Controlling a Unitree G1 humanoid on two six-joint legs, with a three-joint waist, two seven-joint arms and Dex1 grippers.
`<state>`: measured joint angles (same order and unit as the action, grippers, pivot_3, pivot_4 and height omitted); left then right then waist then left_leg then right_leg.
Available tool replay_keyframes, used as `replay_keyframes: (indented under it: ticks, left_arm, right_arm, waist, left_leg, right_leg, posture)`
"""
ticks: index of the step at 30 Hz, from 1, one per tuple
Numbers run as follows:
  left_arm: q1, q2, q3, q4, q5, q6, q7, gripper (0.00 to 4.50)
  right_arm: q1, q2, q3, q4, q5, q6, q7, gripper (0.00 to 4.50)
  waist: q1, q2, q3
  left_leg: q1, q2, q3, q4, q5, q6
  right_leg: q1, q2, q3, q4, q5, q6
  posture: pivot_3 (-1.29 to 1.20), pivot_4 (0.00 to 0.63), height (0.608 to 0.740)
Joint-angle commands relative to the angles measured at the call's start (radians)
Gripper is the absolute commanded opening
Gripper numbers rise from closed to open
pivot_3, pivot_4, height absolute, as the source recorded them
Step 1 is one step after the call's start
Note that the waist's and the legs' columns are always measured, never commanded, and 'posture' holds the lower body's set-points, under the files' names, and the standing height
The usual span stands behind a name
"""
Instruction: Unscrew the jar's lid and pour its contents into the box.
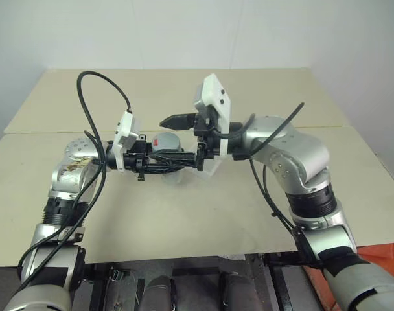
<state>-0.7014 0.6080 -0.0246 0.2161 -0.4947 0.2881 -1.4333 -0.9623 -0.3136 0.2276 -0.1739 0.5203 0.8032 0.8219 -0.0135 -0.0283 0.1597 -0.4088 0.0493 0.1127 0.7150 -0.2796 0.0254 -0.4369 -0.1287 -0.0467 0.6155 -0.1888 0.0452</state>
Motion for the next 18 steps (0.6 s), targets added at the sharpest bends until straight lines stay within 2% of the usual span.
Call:
replay_keyframes:
  ticks: [1, 16, 18]
  left_arm:
    - [-0.032, 0.001, 0.014, -0.004, -0.002, -0.016, -0.006, 1.94]
    - [-0.006, 0.009, 0.022, -0.012, 0.005, -0.035, 0.004, 1.94]
    - [-0.006, 0.009, 0.022, -0.012, 0.005, -0.034, 0.005, 1.94]
  right_arm:
    - [-0.025, 0.006, -0.001, 0.0, -0.013, -0.023, 0.001, 4.5]
    - [-0.019, 0.025, 0.017, 0.022, -0.056, -0.047, 0.027, 4.5]
    - [-0.02, 0.026, 0.016, 0.022, -0.06, -0.049, 0.029, 3.9]
  waist:
    - [0.0, 0.0, 0.0]
    - [-0.001, 0.0, 0.0]
    - [-0.001, 0.0, 0.0]
  left_leg:
    - [0.0, 0.0, 0.0, 0.0, 0.0, 0.0]
    - [0.0, 0.0, 0.0, 0.0, 0.0, 0.0]
    - [0.0, 0.0, 0.0, 0.0, 0.0, 0.0]
  right_leg:
    - [0.0, 0.0, 0.0, 0.0, 0.0, 0.0]
    - [0.0, 0.0, 0.0, 0.0, 0.0, 0.0]
    - [0.0, 0.0, 0.0, 0.0, 0.0, 0.0]
  posture:
    - [0.0, 0.15, 0.74]
    - [0.0, 0.15, 0.74]
    - [0.0, 0.15, 0.74]
